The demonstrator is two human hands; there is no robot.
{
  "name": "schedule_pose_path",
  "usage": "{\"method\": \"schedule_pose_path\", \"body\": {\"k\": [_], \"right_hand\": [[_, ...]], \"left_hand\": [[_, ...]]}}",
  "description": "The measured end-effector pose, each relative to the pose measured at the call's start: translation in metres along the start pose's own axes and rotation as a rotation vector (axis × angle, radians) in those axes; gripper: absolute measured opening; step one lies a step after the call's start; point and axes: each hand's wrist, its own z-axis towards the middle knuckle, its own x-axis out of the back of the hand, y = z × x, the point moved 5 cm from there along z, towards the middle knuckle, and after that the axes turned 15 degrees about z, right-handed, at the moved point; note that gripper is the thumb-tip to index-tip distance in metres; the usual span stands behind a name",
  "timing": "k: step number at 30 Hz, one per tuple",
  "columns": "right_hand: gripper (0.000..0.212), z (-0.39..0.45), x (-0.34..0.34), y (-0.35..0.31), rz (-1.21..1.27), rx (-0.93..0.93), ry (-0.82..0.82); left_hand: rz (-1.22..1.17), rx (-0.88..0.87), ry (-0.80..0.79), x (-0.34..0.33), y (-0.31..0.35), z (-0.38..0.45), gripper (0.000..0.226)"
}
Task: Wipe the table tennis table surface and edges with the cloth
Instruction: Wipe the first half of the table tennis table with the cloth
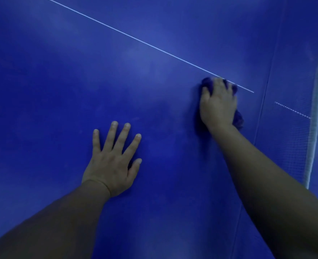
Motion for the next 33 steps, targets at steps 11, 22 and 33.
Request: {"method": "schedule_pose_path", "body": {"k": [11,22,33], "right_hand": [[0.058,-0.007,0.034,0.063,0.075,-0.253,0.192],[0.055,-0.045,0.026,0.067,0.030,0.022,0.071],[0.054,-0.082,0.013,0.034,0.005,0.334,-0.167]], "left_hand": [[0.013,-0.131,0.077,0.000,0.005,0.000,0.061],[-0.024,-0.094,0.098,0.002,0.002,0.001,0.061],[-0.016,-0.104,0.121,0.002,0.003,0.000,0.061]]}}
